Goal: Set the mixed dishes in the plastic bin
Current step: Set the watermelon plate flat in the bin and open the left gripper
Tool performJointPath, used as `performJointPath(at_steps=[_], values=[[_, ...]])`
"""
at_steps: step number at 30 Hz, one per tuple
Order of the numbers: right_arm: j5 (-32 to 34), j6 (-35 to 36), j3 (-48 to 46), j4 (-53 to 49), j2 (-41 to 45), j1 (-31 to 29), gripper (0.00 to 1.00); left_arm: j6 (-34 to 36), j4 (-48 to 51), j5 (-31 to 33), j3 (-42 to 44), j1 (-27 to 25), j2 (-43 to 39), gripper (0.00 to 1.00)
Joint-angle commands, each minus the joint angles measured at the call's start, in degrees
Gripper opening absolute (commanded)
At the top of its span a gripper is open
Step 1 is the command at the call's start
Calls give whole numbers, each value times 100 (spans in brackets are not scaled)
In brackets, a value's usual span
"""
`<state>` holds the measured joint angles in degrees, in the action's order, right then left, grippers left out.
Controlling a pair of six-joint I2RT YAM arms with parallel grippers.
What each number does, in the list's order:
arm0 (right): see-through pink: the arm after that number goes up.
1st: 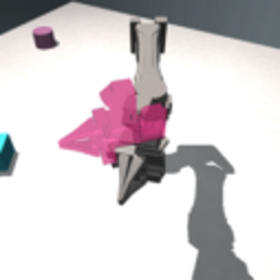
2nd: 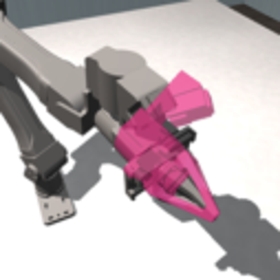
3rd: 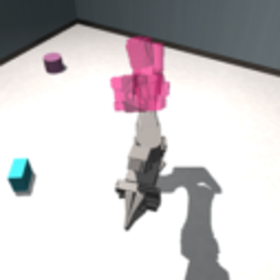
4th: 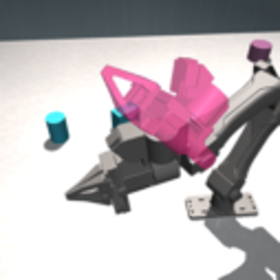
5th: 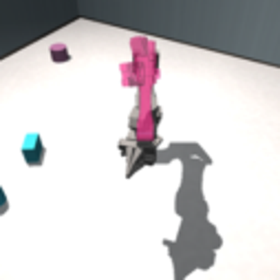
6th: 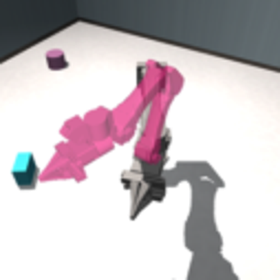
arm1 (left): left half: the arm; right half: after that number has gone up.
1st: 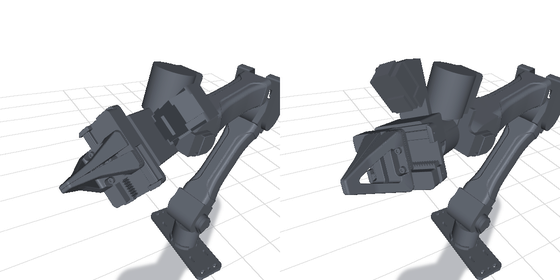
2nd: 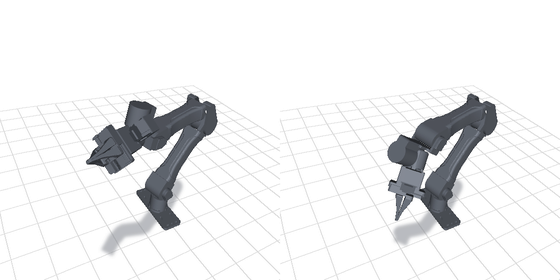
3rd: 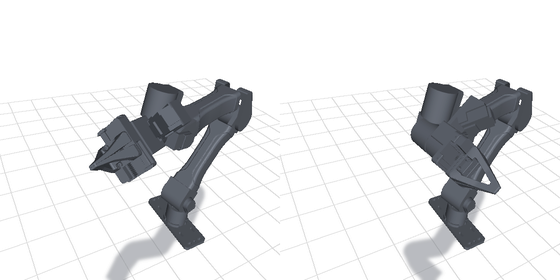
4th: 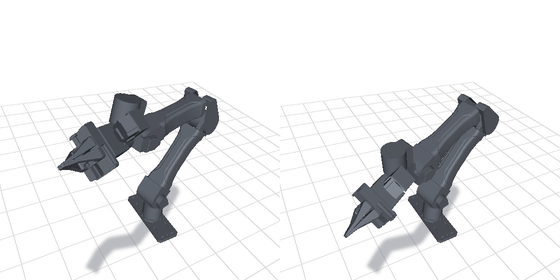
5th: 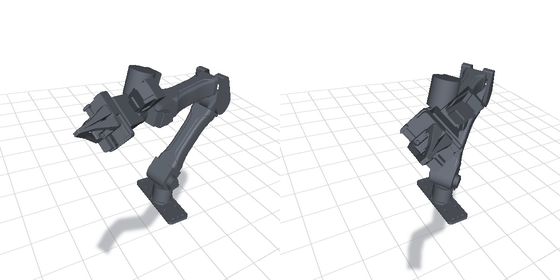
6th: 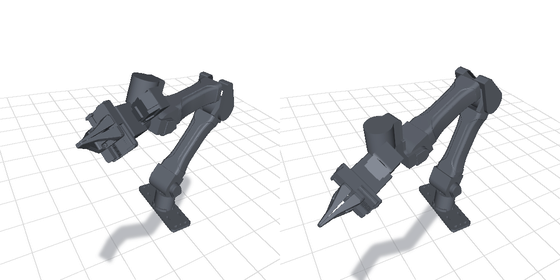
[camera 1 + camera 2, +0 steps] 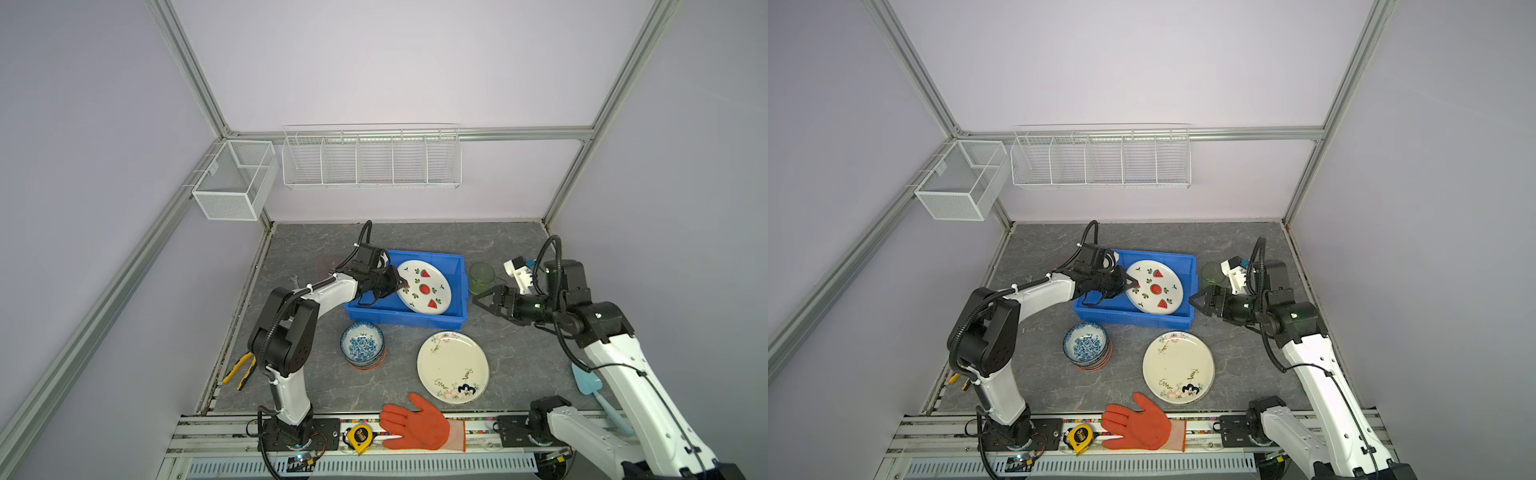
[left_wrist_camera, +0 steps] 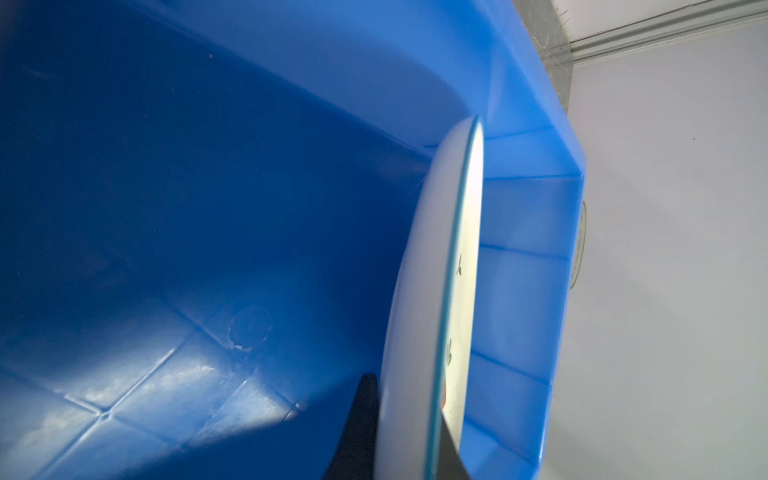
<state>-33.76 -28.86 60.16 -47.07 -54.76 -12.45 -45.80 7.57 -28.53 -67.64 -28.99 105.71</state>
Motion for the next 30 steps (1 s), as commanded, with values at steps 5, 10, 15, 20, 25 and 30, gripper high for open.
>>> performJointPath(at_steps=[5, 10, 15, 20, 25, 30], values=[[14, 148, -48, -48, -98, 32, 88, -128, -655, -327, -190, -19, 57, 0], [6, 144, -100, -6, -105, 28, 88, -183, -748, -387, -84, -45, 97, 0], [14, 135, -158, 22, -96, 31, 88, -186, -766, -423, 3, -54, 119, 8], [23, 140, -185, 10, -87, 27, 88, -168, -786, -451, 63, -80, 165, 14], [20, 135, -206, 14, -67, 33, 88, -144, -767, -459, 69, -115, 212, 21], [23, 127, -246, 13, -35, 32, 88, -134, -740, -513, 49, -124, 301, 33]])
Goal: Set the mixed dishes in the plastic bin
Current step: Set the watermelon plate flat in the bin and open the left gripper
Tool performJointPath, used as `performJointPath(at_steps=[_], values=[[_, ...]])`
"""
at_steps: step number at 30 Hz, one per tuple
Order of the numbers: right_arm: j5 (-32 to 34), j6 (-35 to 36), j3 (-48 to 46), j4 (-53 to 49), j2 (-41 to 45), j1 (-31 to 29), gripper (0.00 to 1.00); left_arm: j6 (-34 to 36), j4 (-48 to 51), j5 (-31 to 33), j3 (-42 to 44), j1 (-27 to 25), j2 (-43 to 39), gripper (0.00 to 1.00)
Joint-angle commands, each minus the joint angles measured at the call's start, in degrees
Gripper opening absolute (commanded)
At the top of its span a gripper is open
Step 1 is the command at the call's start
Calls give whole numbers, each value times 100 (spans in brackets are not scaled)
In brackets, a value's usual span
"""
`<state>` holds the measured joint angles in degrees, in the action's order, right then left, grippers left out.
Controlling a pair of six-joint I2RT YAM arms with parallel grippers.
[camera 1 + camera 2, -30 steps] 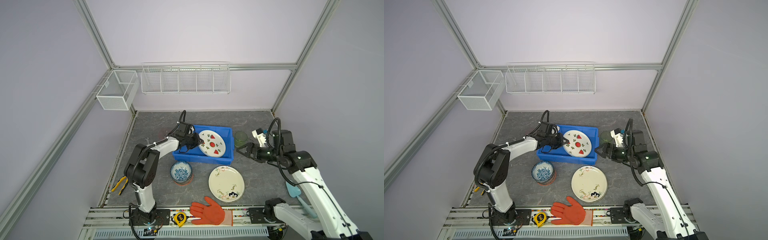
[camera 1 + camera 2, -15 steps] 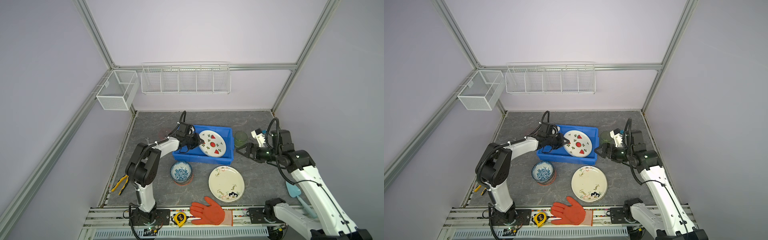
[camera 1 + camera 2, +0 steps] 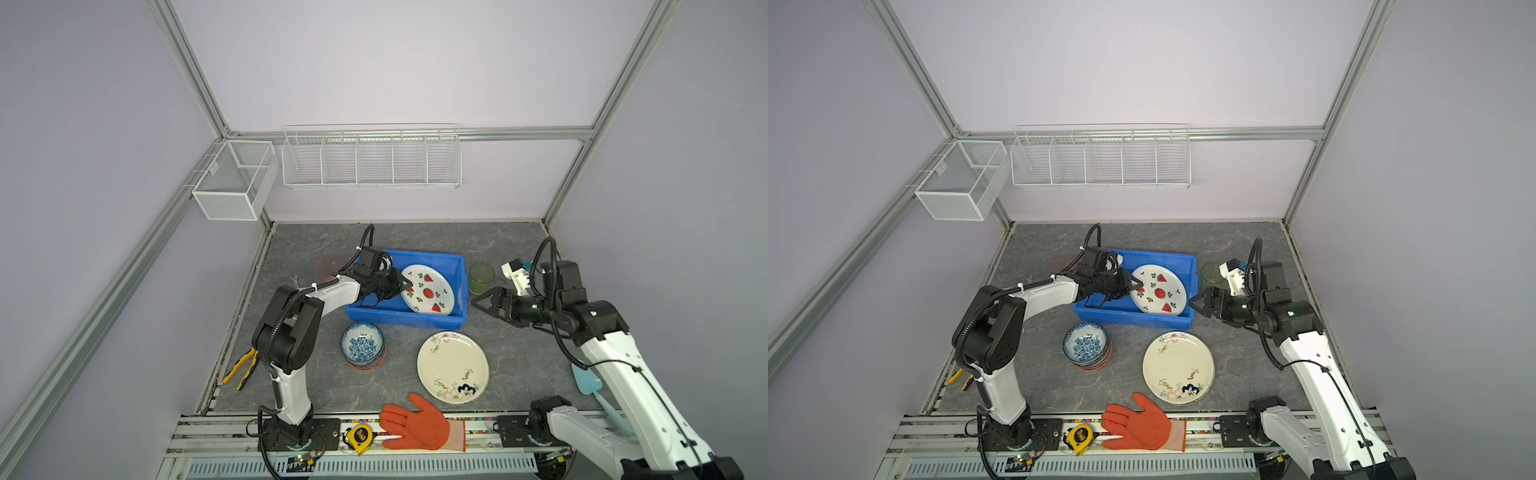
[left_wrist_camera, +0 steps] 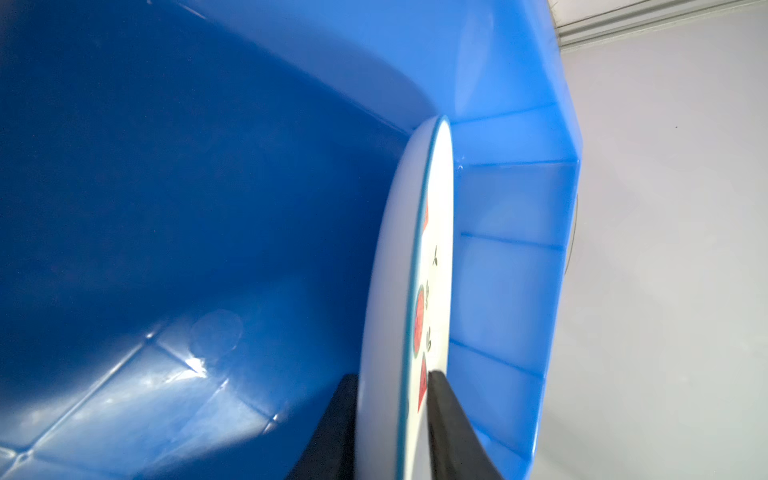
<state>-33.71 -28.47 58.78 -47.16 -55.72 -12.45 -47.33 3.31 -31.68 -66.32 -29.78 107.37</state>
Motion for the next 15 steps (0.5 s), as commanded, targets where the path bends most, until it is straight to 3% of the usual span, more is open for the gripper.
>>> performJointPath(at_steps=[1, 5, 15], values=[[16, 87, -113, 20, 70, 28, 88, 27, -298, -198, -82, -45, 140, 35], [18, 87, -142, 19, 82, 32, 88, 183, -91, -131, -139, -54, 152, 45], [23, 87, -173, 27, 110, 32, 88, 500, 394, 103, -236, -61, 150, 56]])
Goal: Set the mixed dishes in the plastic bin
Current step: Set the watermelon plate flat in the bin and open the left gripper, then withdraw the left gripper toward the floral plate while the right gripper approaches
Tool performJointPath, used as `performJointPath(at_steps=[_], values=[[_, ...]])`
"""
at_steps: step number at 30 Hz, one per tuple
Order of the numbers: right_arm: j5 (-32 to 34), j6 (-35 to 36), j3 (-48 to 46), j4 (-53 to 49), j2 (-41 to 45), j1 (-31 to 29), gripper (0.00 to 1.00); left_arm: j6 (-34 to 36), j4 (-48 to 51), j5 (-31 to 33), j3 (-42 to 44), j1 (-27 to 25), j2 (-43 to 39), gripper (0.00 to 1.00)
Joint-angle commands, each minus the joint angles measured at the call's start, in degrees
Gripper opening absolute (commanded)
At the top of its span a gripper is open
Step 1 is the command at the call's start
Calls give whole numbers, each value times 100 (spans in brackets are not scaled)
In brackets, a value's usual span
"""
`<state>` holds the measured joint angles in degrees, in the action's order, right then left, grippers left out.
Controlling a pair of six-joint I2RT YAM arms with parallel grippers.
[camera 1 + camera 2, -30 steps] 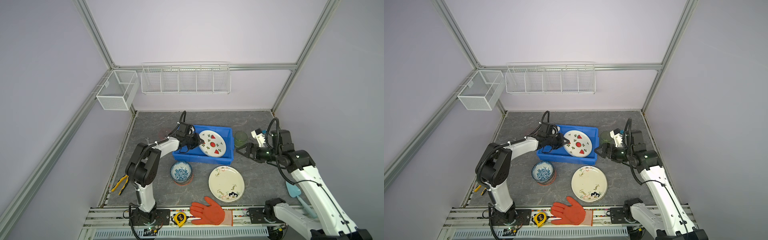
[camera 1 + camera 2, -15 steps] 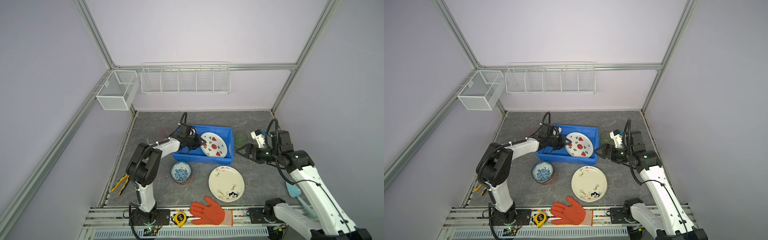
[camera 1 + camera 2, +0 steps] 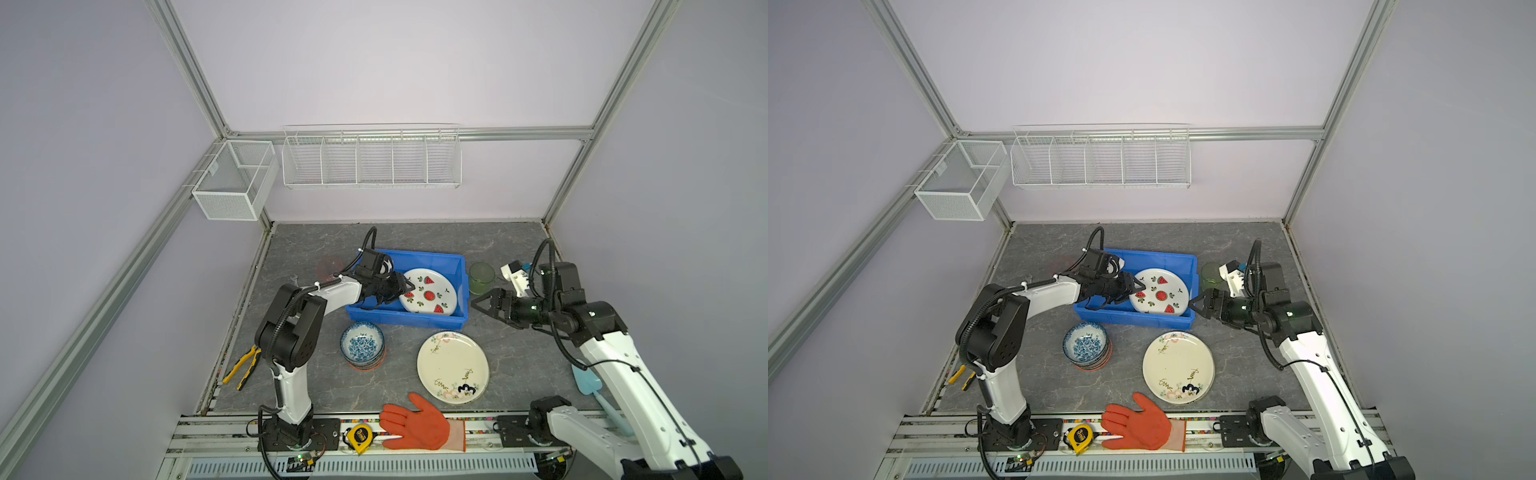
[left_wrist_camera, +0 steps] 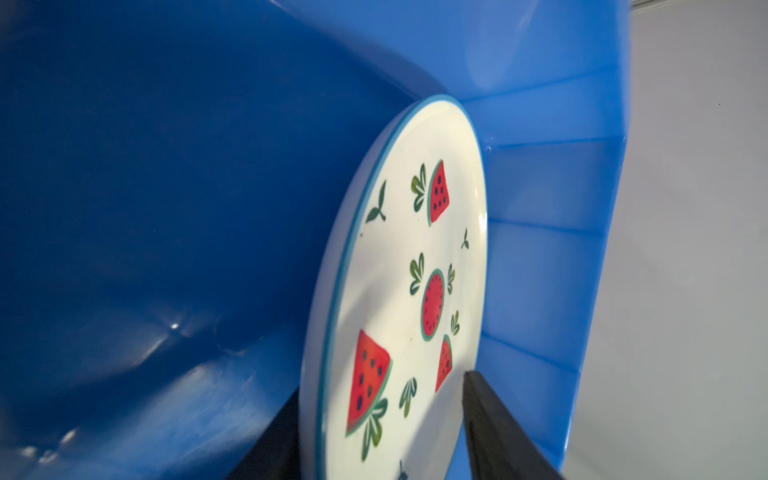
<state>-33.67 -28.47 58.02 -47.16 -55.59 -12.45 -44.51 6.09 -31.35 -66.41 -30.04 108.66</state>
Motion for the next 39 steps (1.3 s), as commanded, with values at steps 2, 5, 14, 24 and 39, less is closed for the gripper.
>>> performJointPath(at_steps=[2, 5, 14, 24, 39], values=[[29, 96, -107, 22, 93, 28, 88, 275, 198, 112, -249, -37, 21, 58], [32, 105, -108, 22, 84, 35, 88, 299, 250, 137, -267, -37, 23, 62], [129, 131, -107, -50, 84, 30, 88, 477, 592, 355, -440, -63, -9, 79], [1014, 245, 60, -725, 31, 32, 88, 821, 1333, 918, -770, -150, -180, 94], [1848, 5, -398, -1130, 197, -15, 88, 1156, 2682, 1907, -1343, -221, -1283, 100]])
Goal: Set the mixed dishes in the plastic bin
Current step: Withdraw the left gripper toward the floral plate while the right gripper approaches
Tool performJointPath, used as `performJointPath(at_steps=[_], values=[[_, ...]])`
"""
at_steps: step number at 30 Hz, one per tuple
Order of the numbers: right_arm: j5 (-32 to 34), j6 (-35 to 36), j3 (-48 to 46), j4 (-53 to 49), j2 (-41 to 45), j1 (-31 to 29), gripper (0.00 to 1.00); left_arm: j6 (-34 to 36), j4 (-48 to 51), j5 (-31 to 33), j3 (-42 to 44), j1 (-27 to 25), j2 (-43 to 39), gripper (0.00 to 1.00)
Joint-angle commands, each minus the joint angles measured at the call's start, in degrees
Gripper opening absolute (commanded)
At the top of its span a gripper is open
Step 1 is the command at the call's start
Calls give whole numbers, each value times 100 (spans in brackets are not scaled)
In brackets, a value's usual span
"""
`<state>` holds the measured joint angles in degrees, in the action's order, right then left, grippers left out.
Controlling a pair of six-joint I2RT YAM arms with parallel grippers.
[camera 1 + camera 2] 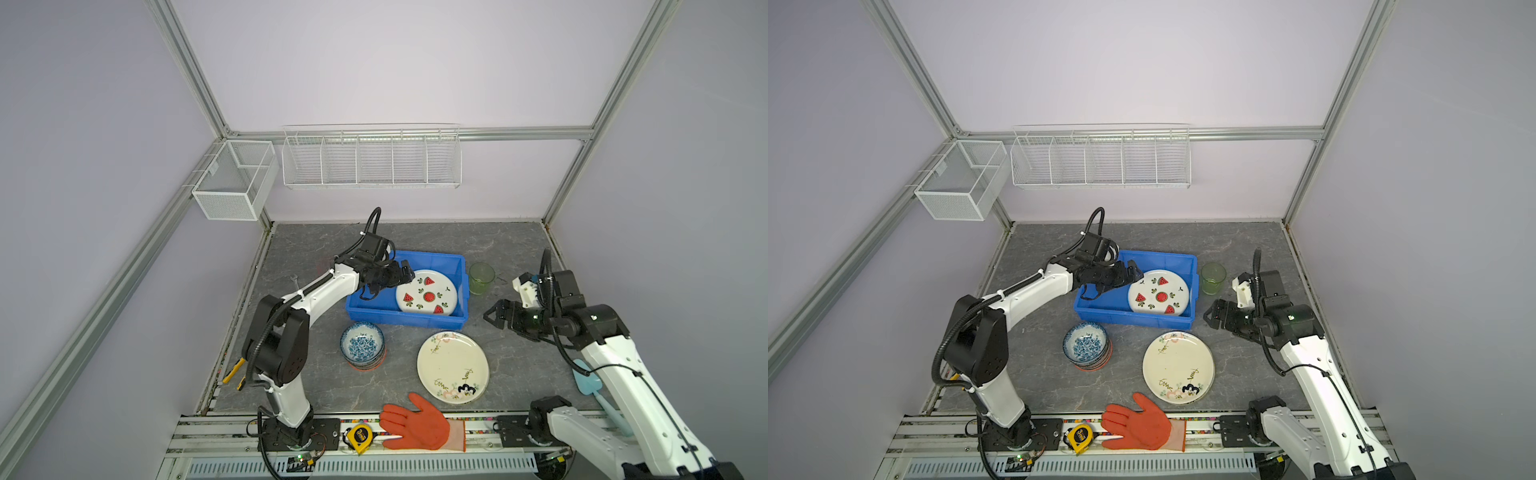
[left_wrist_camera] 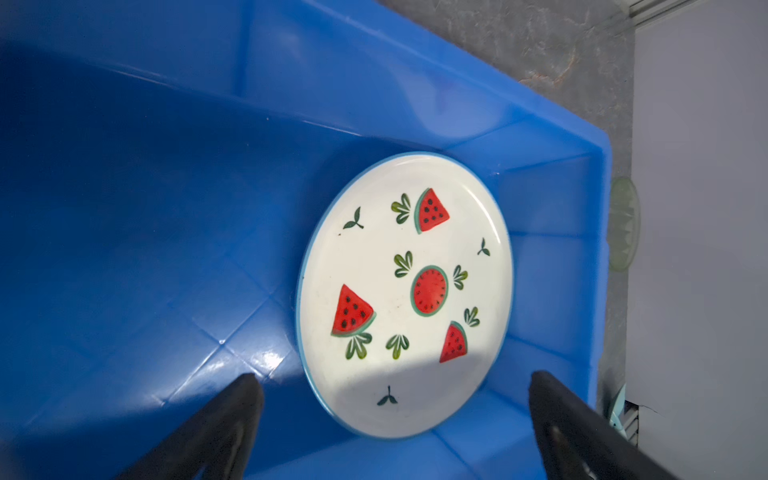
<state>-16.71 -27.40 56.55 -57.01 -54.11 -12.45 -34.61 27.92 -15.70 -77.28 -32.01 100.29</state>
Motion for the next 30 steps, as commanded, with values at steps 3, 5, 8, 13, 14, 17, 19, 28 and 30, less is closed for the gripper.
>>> performJointPath(at_steps=[3, 5, 8, 13, 14, 17, 19, 28, 30], values=[[318, -257, -487, -71, 158, -123, 88, 141, 998, 533, -375, -25, -849, 100], [353, -380, -709, 49, 249, -203, 89, 102, 1269, 563, -377, -25, -1140, 100], [345, -497, -996, 173, 286, -368, 89, 27, 1624, 792, -249, -105, -1672, 100], [253, -601, -1359, 514, 295, -538, 91, -446, 1743, 1010, 390, -439, -2692, 100], [208, -636, -1467, 595, 297, -558, 92, -588, 1770, 1109, 511, -619, -2855, 100], [-60, -774, -1824, 933, 339, -587, 92, -951, 1935, 1425, 755, -1296, -3155, 100], [-165, -866, -2066, 1135, 394, -601, 93, -1238, 1875, 1490, 1001, -1644, -3328, 100], [-195, -885, -2753, 1311, 714, -635, 93, -2199, 1226, 1796, 1940, -2817, -3513, 98], [-214, -866, -2856, 1339, 794, -630, 94, -2271, 1137, 1820, 1986, -2982, -3358, 97]])
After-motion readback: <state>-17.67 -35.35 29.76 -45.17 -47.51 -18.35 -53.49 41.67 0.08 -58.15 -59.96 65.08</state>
